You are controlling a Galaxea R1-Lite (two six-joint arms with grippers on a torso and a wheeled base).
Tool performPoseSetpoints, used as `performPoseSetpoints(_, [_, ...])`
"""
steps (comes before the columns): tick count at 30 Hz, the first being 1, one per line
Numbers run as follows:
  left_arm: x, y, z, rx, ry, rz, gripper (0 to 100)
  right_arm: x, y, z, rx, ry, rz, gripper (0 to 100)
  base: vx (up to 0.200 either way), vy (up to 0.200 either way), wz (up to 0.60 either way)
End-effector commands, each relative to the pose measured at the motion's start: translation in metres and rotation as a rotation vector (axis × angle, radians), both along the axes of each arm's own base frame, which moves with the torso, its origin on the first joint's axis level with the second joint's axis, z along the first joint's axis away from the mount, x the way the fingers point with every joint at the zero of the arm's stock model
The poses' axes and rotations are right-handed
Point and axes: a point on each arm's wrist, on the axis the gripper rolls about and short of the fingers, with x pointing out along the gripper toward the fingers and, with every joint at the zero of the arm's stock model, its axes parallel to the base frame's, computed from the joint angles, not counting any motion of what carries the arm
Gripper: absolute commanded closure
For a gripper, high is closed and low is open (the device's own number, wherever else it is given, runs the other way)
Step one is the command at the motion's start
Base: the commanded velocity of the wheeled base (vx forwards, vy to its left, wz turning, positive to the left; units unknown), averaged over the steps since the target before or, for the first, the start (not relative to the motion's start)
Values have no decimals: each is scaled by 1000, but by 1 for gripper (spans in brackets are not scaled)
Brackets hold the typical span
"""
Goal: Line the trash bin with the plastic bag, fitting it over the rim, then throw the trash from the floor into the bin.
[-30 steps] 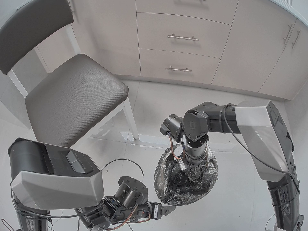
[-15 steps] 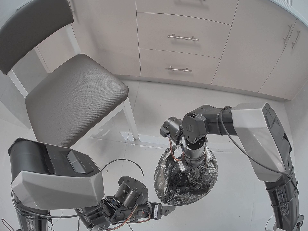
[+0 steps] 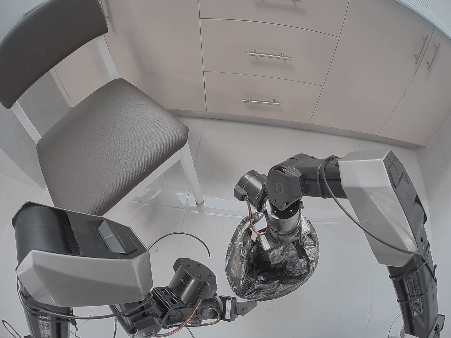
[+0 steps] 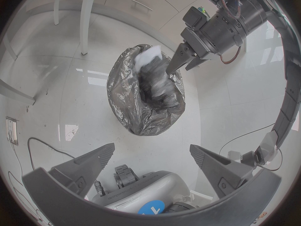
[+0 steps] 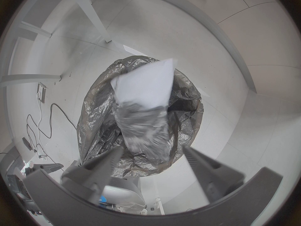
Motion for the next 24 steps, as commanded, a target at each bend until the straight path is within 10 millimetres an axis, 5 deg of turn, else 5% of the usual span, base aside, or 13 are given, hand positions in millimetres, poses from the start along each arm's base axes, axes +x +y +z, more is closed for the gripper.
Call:
performPoseSetpoints(1, [0, 0, 0, 1, 1, 0, 0, 0, 0, 1, 2, -2, -2, 0, 0, 0, 0])
performPoseSetpoints(24, [0, 0, -1, 2, 2, 0, 0, -1, 4, 0, 0, -25, 1, 0, 0, 0, 0])
